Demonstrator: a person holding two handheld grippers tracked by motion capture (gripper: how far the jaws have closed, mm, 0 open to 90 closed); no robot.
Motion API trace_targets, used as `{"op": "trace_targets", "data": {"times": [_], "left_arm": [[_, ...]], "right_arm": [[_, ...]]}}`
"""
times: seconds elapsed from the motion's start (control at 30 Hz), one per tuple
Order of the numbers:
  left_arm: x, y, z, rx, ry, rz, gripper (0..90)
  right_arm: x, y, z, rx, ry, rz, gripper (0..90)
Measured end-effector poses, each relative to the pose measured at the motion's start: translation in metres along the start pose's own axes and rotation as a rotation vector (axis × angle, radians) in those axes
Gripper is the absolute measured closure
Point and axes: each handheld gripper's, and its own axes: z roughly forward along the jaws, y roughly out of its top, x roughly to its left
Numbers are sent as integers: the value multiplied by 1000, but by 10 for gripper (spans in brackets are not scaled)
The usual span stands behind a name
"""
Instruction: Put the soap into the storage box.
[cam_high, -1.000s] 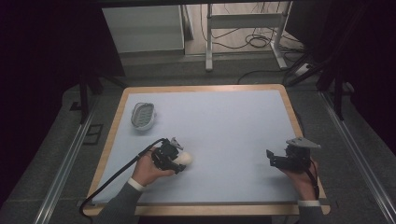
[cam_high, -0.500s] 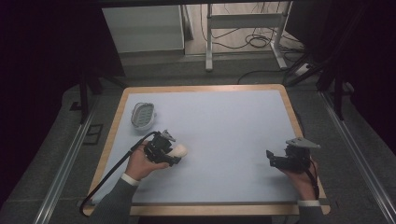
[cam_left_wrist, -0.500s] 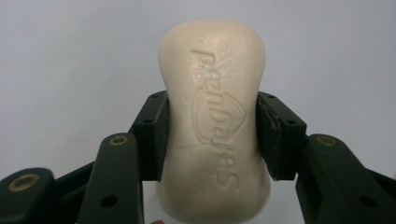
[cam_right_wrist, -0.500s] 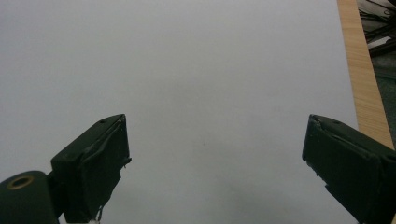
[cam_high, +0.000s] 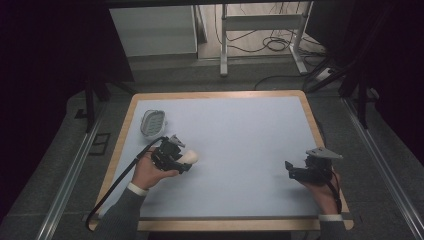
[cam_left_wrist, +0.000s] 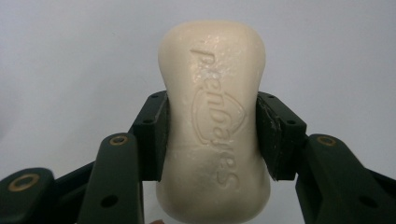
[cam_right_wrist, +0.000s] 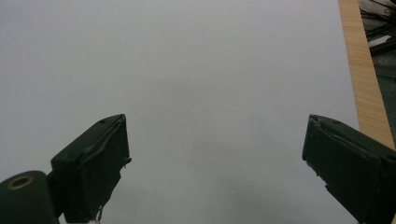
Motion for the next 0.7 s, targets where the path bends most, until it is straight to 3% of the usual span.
{"op": "trace_targets", "data": {"times": [0.7], "left_arm": [[9, 8, -14, -31, 29, -16, 493]], "right_arm": [[0, 0, -1, 0, -1, 1, 73]]}}
